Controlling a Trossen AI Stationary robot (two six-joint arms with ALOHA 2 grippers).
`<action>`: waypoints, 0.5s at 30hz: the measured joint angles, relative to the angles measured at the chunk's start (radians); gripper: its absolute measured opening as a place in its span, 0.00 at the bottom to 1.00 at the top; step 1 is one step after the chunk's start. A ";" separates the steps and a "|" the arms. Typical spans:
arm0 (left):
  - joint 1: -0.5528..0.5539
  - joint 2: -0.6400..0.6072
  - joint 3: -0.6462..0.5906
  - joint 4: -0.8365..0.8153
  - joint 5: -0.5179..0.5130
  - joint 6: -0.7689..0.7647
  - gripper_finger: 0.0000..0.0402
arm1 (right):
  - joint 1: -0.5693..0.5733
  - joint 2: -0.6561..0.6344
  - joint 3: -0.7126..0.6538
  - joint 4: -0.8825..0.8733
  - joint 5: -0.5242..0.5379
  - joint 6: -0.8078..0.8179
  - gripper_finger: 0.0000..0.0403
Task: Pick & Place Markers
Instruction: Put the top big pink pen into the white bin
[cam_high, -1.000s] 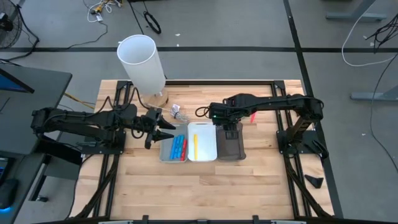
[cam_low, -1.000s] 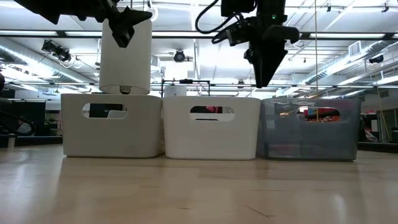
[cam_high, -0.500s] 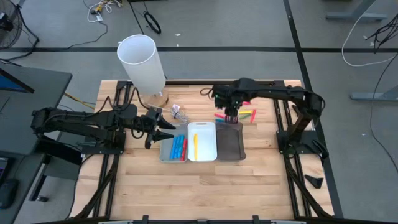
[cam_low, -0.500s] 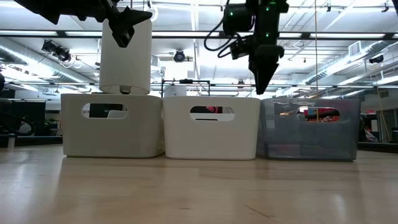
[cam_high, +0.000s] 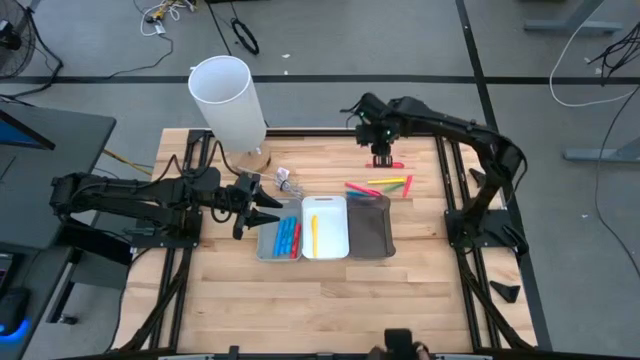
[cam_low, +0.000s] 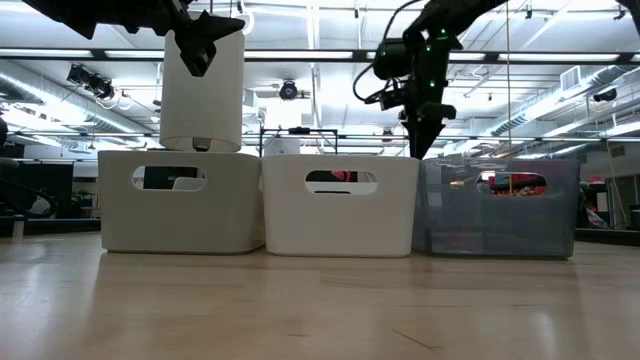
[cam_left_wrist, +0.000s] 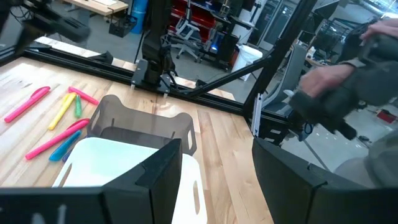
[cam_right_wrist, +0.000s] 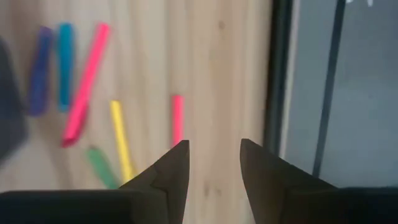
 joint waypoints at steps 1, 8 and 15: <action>0.000 0.000 0.000 0.000 0.000 0.000 0.50 | -0.020 0.000 0.000 0.007 0.000 -0.016 0.35; 0.000 0.000 0.000 0.000 0.000 0.000 0.50 | -0.142 0.000 0.000 0.033 -0.010 -0.073 0.35; 0.000 0.000 0.000 0.000 0.000 0.000 0.50 | -0.200 0.001 -0.001 0.032 -0.128 -0.097 0.35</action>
